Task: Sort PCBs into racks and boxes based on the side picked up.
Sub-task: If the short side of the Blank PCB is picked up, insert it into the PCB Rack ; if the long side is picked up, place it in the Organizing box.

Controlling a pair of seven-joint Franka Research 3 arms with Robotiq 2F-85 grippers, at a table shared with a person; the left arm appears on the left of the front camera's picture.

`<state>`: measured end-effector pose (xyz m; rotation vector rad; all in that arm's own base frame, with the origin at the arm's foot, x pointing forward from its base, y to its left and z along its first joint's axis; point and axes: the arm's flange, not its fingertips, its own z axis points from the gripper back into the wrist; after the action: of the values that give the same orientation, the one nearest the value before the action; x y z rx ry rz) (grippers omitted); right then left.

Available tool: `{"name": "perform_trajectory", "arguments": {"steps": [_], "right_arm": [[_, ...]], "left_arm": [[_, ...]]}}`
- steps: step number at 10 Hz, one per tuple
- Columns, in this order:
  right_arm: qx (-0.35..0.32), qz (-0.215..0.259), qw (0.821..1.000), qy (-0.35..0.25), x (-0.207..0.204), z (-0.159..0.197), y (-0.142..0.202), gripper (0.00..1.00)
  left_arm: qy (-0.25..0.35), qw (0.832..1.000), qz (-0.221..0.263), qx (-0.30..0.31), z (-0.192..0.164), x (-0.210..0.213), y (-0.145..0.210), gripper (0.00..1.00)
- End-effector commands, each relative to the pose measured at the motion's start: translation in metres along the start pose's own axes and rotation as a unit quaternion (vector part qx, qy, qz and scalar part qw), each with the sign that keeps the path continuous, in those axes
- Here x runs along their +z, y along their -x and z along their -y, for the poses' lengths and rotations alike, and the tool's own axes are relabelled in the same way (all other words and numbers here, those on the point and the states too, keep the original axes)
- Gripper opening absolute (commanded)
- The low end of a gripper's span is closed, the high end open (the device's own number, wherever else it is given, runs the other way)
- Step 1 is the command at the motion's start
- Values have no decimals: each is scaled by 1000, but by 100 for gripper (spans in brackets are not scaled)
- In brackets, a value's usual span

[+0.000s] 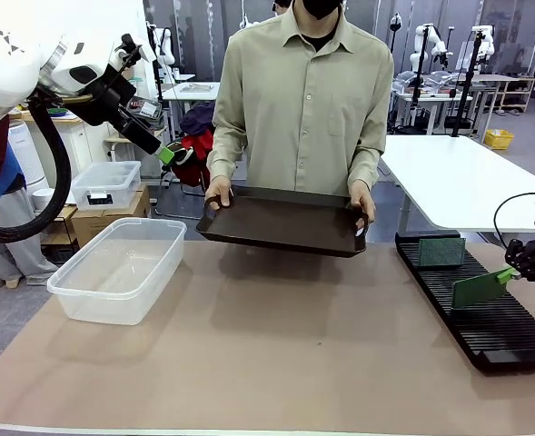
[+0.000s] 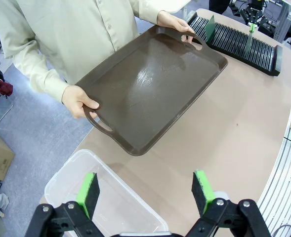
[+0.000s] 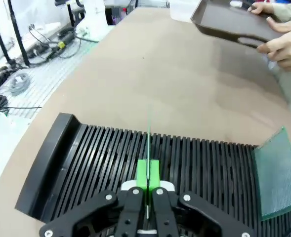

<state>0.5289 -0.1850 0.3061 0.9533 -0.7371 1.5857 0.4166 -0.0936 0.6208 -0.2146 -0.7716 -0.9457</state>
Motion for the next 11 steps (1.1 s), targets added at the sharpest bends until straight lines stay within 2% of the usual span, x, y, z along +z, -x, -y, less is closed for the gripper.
{"name": "perform_trajectory", "arguments": {"steps": [1, 3, 9, 10, 11], "right_arm": [[-15, -7, 1000, -18, 4, -2, 9, 2], [-13, 1, 1000, -22, 6, -2, 12, 2], [-23, -13, 999, -29, 1, 0, 16, 2], [-22, -12, 999, -33, 0, 0, 16, 22], [-20, -13, 999, -35, 1, 0, 15, 22]], "left_arm": [[0, 1000, -1, 3, 0, 0, 2, 100], [0, 1000, -1, 3, 0, 0, 2, 100], [0, 1000, -1, 3, 0, 0, 2, 100], [0, 1000, -1, 3, 0, 0, 2, 100], [0, 1000, -1, 3, 0, 0, 2, 100]]}}
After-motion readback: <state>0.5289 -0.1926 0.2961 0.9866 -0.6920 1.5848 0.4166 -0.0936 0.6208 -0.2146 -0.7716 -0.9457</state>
